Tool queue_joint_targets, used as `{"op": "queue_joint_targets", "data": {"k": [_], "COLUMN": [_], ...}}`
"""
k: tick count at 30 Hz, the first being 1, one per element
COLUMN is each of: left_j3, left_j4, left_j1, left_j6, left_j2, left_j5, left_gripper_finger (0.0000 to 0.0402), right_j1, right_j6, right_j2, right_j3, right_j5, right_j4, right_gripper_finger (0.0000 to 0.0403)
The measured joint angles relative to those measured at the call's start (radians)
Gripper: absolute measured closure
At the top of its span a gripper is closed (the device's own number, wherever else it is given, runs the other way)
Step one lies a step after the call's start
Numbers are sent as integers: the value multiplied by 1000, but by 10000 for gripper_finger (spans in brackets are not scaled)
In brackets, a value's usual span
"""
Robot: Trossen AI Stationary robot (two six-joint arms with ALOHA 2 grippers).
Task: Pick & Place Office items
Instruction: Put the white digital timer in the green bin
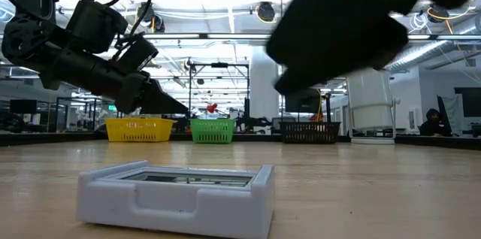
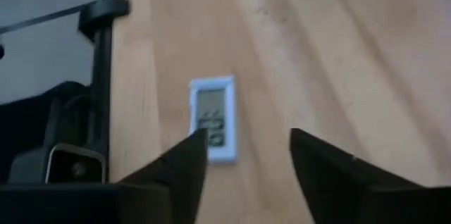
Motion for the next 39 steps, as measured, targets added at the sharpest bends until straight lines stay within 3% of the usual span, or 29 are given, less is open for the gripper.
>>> {"op": "queue_joint_targets", "data": {"k": [5,9,14,23,28,32,37,39], "left_j3": [0,0,0,0,0,0,0,0], "left_j4": [3,-7,-30,-43,-43,-49,-74,-97], "left_j1": [-3,-3,-3,-5,-5,-5,-4,6], "left_j6": [0,-17,-36,-52,-52,-80,-305,-376], "left_j2": [0,0,0,0,0,0,0,0], "left_j5": [-39,-68,-70,-86,-86,-85,-64,24], "left_gripper_finger": [379,387,397,375,391,397,373,364], "right_j1": [23,19,9,-18,-26,-35,-49,-54], "right_j6": [-22,-106,-205,-234,-244,-271,-288,-297], "right_j2": [58,87,117,164,175,175,175,174], "right_j3": [3,3,3,3,3,3,5,5], "right_j5": [-5,4,0,-46,-49,-50,-91,-97], "right_j4": [69,101,185,220,217,208,175,165], "right_gripper_finger": [134,98,95,101,120,160,224,245]}}
